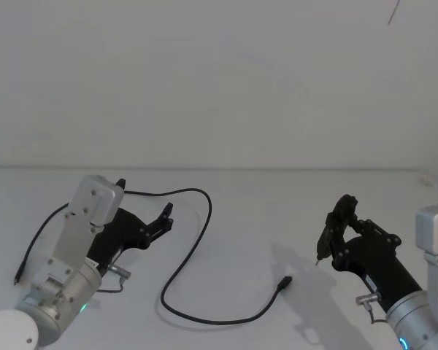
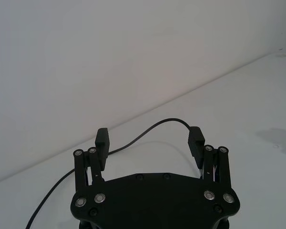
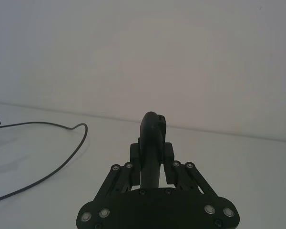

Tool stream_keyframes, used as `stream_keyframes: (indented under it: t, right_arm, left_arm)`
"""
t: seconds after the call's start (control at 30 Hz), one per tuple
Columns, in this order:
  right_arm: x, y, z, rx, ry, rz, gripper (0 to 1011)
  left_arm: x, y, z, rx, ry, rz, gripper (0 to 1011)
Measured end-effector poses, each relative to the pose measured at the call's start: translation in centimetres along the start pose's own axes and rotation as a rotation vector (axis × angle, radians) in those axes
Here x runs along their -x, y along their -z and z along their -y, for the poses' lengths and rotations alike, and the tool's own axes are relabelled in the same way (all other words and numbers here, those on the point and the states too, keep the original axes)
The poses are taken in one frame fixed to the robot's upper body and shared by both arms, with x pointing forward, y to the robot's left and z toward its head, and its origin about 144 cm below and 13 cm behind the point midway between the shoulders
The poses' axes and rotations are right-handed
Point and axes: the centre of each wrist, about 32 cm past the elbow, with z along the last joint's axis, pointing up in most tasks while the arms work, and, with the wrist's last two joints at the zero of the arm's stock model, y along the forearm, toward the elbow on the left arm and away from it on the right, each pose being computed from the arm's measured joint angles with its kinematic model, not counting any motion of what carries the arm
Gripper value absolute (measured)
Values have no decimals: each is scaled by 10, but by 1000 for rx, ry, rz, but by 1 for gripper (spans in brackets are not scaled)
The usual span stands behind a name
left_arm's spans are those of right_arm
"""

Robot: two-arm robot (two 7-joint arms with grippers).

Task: Pick up the data cable with the one hand.

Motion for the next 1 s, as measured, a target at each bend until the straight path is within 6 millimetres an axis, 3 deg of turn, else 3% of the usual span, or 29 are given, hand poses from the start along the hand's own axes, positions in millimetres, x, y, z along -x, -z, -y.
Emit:
stream_keyframes:
  t: [1.0]
  right_arm:
    - [0, 0, 0, 0, 0, 0, 279]
  left_arm:
    - [0, 0, 0, 0, 1, 0, 1001]
